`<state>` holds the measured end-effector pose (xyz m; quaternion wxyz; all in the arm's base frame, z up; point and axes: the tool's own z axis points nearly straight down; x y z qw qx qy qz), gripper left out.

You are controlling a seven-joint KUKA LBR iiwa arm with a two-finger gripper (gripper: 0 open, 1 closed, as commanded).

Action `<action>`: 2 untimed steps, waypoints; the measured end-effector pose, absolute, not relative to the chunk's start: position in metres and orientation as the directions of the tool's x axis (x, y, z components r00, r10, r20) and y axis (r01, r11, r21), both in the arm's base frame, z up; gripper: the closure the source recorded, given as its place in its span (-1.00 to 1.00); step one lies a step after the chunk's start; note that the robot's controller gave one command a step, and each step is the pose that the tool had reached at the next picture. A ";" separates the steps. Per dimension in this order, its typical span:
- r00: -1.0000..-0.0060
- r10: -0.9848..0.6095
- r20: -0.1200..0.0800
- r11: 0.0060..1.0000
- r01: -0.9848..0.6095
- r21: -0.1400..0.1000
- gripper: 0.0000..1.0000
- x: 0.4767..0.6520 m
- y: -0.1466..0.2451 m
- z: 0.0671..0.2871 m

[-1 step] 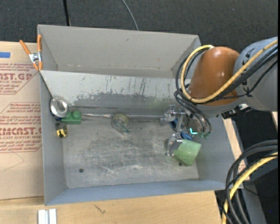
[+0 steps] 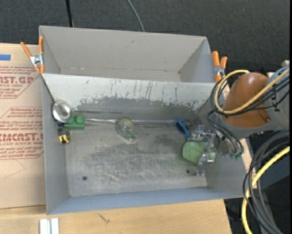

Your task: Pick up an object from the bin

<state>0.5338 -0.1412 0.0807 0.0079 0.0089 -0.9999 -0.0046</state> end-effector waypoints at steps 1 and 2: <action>-1.000 -0.023 0.014 1.000 -0.023 0.009 1.00 0.535 -0.138 0.083; -0.995 -0.097 -0.009 0.995 -0.097 -0.003 1.00 0.522 -0.136 0.202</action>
Offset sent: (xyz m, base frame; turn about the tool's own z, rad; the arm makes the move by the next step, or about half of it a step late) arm 0.0000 0.0000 0.0000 0.0000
